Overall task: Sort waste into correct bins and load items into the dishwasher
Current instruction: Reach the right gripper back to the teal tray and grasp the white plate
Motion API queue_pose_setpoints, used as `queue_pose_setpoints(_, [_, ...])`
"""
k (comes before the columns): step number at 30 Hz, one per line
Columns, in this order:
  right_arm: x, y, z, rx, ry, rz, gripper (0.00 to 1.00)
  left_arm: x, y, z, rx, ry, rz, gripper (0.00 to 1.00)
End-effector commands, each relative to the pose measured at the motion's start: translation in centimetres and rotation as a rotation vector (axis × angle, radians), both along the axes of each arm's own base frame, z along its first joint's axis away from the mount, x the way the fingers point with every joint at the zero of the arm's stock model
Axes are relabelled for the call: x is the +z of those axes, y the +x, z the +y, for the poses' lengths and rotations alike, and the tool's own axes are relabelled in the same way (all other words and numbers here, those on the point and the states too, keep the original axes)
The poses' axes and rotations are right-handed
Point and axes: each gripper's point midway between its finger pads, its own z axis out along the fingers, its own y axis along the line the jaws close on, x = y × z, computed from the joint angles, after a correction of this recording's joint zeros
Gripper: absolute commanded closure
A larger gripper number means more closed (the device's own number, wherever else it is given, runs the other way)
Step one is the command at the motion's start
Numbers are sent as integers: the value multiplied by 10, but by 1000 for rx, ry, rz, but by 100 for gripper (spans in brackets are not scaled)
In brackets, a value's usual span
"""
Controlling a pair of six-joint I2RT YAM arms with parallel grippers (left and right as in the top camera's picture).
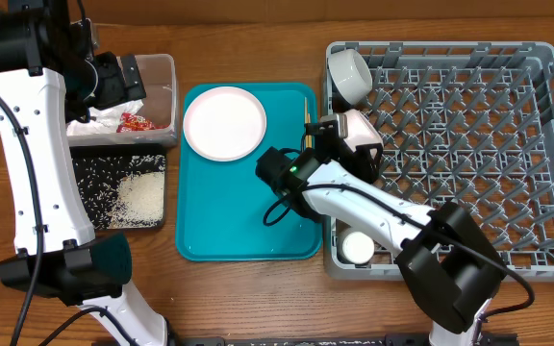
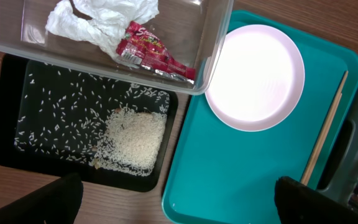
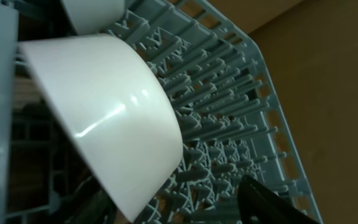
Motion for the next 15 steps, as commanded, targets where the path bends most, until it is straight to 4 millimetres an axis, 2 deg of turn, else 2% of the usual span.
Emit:
queue_pose_setpoints(1, [-5,-4,5,10,12,18,28,4,0,0,-12,3,-14,0])
queue_pose_setpoints(3, [-2,-3,7,10,19,17,23,4,0,0,-12,3,-14,0])
queue_pose_setpoints(7, [7,1,18,4,101,32,22,4,0,0,-12,3,-14,0])
queue_pose_setpoints(12, [30,10,50,1,355,53,17,4,0,0,-12,3,-14,0])
queue_pose_setpoints(15, [42,17,73,15,517,55,10,4,0,-1,-12,3,-14,0])
